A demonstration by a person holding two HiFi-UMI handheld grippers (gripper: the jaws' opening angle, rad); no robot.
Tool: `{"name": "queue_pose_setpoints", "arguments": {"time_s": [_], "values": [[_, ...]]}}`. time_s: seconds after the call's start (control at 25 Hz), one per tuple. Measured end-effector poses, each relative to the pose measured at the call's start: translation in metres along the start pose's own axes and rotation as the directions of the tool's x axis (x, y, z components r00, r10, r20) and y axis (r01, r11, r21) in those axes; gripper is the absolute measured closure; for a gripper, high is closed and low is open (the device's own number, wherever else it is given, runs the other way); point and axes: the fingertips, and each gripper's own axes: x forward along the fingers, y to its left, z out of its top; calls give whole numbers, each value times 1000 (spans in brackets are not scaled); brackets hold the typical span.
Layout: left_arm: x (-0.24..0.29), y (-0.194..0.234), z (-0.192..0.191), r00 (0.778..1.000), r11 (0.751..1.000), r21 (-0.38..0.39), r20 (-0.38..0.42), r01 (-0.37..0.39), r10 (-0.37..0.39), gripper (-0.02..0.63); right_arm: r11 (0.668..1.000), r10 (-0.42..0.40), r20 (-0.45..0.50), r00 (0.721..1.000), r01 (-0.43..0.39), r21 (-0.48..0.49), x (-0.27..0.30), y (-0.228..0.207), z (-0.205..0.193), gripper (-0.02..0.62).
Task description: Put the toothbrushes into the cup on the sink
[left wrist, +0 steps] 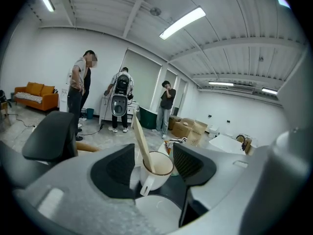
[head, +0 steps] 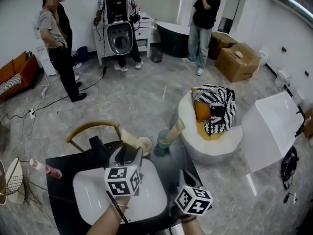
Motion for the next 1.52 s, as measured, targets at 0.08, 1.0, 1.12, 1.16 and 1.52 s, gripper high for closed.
{"name": "queue_pose_setpoints", "arguments": {"time_s": [0.08, 1.0, 1.12, 1.16, 1.52], "values": [[-7, -2, 1, 1000, 1000, -1, 6, 11, -11, 373, 1000, 2, 6, 1000, -2, -7, -4, 3, 0, 592], [-128, -5, 17, 997, 999, 34, 76, 15, -18, 440, 985, 0, 111, 994, 19, -173, -81, 49, 31, 592], [-149, 11, 18, 996, 1000, 18, 90, -16, 15, 468, 982, 7, 125, 992, 17, -187, -89, 61, 31, 592], [-155, 16, 18, 995, 1000, 15, 95, -22, 21, 474, 982, 9, 129, 992, 16, -190, -91, 65, 31, 592], [-209, 55, 20, 988, 996, 5, 128, -91, 90, 568, 985, 19, 164, 986, 10, -173, -107, 95, 25, 592]]}}
